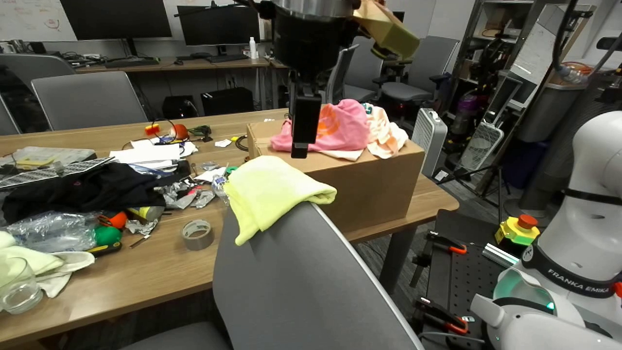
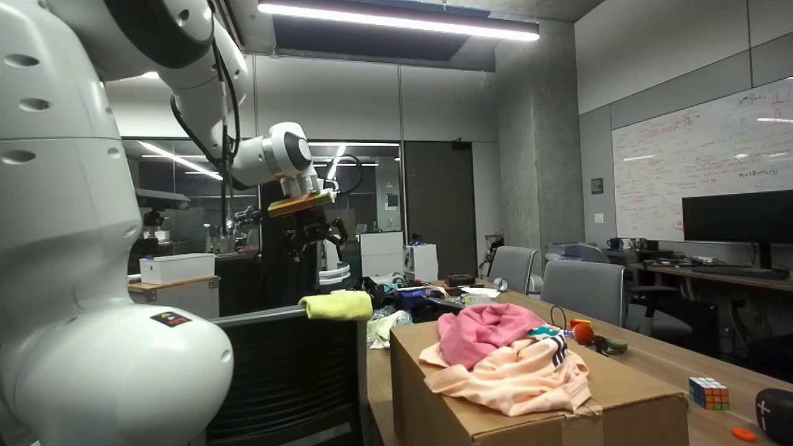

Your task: Move the peach and pink colored shirts and the green towel to the top of the box respectively

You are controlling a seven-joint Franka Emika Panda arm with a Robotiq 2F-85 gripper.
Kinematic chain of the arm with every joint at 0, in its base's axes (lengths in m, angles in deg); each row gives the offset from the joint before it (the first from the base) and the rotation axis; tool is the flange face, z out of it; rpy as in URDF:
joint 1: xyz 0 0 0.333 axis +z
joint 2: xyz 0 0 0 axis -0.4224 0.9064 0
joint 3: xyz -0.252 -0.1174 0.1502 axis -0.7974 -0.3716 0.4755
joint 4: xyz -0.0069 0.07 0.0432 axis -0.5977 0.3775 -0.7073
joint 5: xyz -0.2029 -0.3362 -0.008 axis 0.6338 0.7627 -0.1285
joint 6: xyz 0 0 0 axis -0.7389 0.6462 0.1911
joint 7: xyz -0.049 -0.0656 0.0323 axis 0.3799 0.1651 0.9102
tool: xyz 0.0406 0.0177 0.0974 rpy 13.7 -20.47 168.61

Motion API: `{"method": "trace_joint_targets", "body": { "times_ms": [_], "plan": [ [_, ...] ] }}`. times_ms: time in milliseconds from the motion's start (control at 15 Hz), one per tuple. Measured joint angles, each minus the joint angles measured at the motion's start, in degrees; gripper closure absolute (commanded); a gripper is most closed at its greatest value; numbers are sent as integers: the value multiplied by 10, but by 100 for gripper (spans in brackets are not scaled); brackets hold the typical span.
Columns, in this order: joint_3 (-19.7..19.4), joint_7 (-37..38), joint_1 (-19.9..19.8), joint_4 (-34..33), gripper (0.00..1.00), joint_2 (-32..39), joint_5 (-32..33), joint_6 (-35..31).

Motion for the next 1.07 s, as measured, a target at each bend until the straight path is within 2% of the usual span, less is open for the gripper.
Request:
{"method": "trace_joint_targets", "body": {
  "times_ms": [1067],
  "plan": [
    [18, 90, 13, 1, 0, 86, -13, -27]
  ]
}}
